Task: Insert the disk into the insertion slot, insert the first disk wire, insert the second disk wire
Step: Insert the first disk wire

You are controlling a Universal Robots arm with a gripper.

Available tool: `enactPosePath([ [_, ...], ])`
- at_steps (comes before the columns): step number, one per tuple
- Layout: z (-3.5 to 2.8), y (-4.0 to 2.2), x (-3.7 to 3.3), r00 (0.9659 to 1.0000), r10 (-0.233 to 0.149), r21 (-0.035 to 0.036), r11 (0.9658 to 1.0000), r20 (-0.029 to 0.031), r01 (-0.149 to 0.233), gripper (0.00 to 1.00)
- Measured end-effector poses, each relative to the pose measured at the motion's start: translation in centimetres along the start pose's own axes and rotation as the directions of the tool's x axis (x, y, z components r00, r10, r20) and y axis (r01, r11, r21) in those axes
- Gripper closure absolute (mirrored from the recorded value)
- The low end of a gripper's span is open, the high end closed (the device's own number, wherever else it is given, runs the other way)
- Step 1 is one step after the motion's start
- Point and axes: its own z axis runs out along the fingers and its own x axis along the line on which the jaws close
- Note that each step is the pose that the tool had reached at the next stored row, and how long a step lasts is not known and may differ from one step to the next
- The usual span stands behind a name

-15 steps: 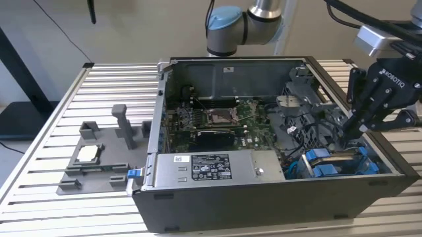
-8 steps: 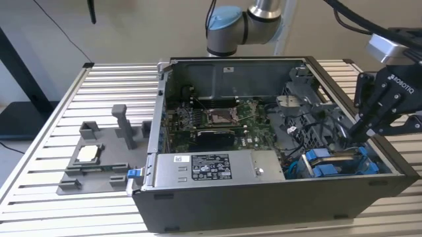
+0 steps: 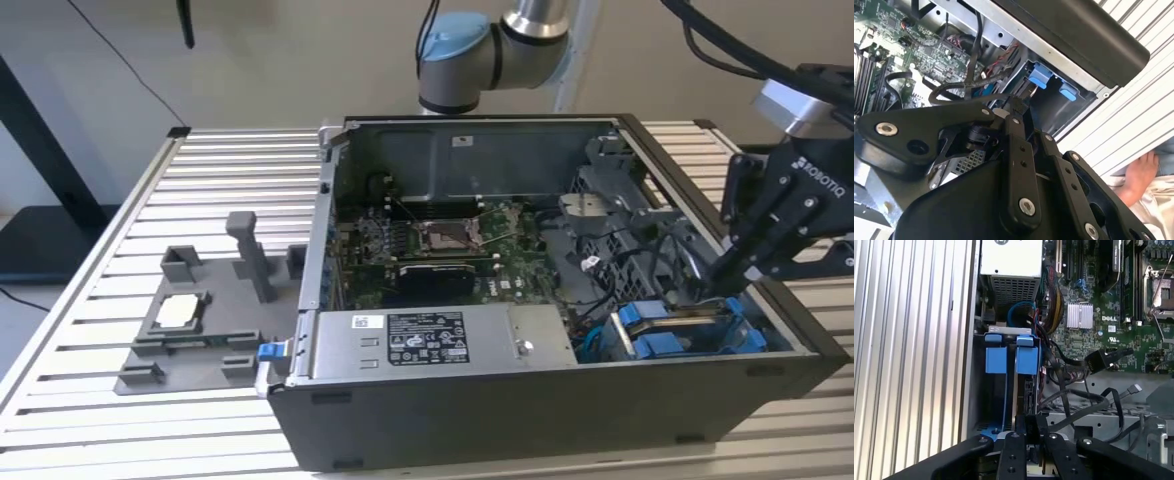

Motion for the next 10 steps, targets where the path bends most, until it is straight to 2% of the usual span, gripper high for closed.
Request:
enactPosePath([
  [1,0.08,-0.02,0.00,1.0000,0.000,-0.0029,1.0000,0.0001,0.000,0.80],
  [6,0.11,-0.02,0.01,1.0000,0.000,-0.0030,1.0000,-0.0004,0.000,0.80],
  [10,0.55,-0.12,0.02,1.0000,0.000,-0.0104,0.9999,0.0001,0.000,0.80],
])
